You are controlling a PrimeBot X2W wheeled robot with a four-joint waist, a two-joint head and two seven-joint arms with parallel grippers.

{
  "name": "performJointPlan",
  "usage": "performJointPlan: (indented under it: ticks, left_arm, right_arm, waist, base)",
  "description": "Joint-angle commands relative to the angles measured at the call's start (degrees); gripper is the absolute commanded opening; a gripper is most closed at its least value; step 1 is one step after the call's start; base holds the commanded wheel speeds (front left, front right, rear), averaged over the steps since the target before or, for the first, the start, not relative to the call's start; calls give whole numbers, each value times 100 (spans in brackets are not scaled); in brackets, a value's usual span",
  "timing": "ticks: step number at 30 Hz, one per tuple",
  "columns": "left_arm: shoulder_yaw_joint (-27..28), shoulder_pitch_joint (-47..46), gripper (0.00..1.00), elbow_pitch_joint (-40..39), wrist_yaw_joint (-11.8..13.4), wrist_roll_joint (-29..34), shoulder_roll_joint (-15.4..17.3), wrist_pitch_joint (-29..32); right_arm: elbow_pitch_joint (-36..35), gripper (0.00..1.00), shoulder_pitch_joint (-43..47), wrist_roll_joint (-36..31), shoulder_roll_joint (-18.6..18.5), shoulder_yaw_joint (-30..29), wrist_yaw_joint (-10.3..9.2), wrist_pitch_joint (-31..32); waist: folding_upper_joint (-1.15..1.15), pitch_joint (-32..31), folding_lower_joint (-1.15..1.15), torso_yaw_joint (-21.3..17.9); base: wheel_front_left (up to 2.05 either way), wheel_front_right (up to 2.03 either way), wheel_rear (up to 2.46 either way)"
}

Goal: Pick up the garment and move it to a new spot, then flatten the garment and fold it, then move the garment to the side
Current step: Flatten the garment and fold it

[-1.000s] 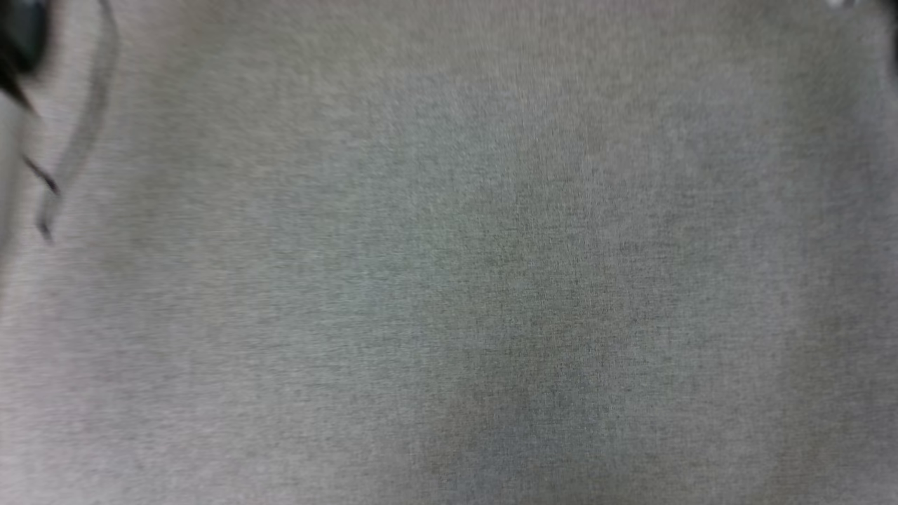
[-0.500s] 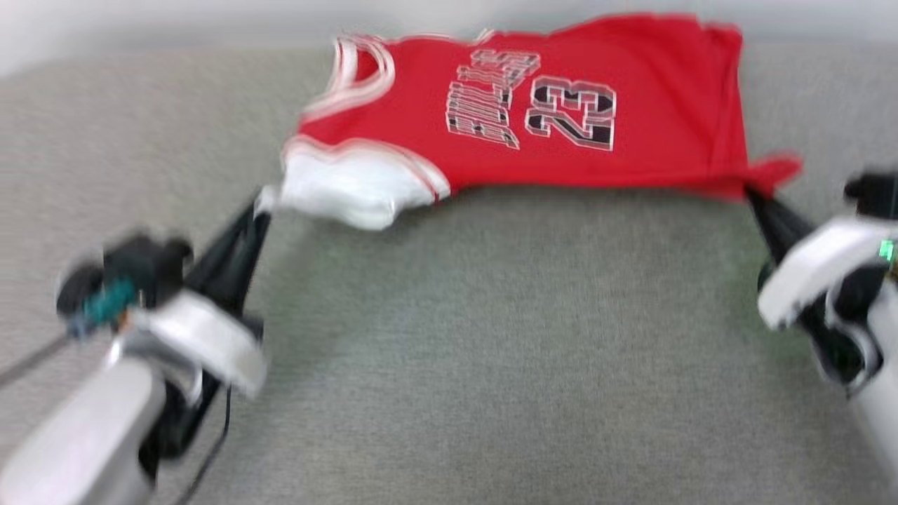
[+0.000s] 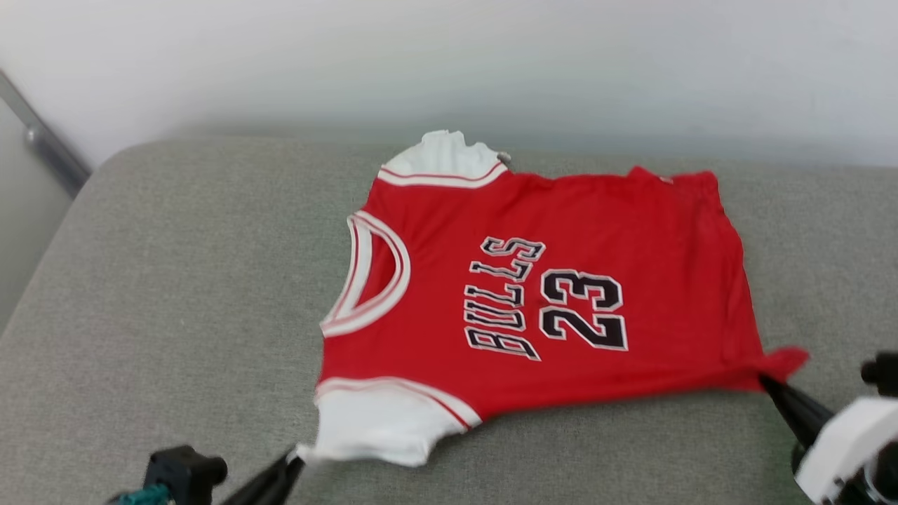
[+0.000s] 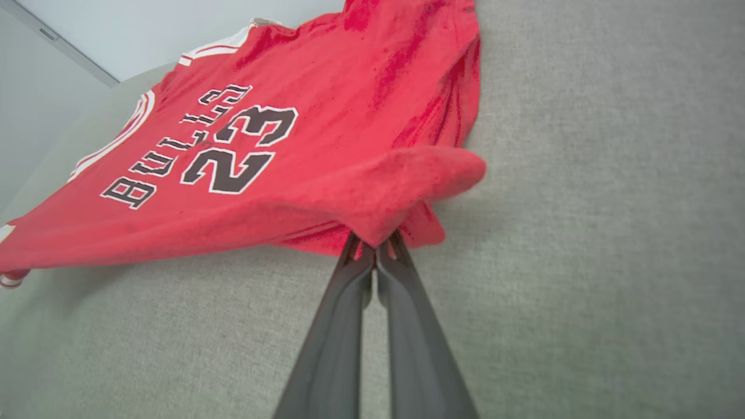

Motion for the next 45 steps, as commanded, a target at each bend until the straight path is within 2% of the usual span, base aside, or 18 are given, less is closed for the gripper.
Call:
performJointPlan:
  ticks: [1, 7, 11, 19, 24, 32, 45]
  left_arm:
    - [-13, 91, 0, -55, -14, -59, 19, 31]
    - [-238, 597, 0, -514, -55, -518, 215, 444]
    - [-364, 757, 0, -648, -111, -725, 386, 756]
    - [-79, 516, 0, -701, -86, -514, 473, 399]
    - [169, 94, 0, -693, -139, -372, 413, 217]
    - [384, -851, 0, -510, -379, -178, 298, 396]
    - [135, -2385, 0, 923, -958, 305, -297, 799]
  right_arm:
    - [-36, 0, 152, 37, -86, -51, -7, 30]
    - [-748, 0, 1153, 332, -368, -418, -5, 522]
    - [-1182, 0, 1644, 347, -381, -684, -5, 876]
    - [-1779, 0, 1975, 113, -117, -1310, -5, 1333]
    - [-2084, 0, 1845, -69, 37, -1597, -5, 1683]
    - [-2380, 0, 1291, -494, 219, -1722, -5, 2316]
    - [-2118, 0, 184, -1418, 502, -1741, -5, 3200]
  waist:
    - [0, -85, 2, 38]
    - [0, -174, 2, 13]
    - [0, -193, 2, -42]
    - [0, -140, 2, -166]
    - [0, 16, 2, -243]
    - [0, 531, 2, -346]
    - [0, 1292, 2, -364]
  base:
    - [0, 0, 0]
    - [0, 0, 0]
    - [0, 0, 0]
    - [0, 0, 0]
    - [0, 0, 0]
    - [0, 0, 0]
    - [0, 0, 0]
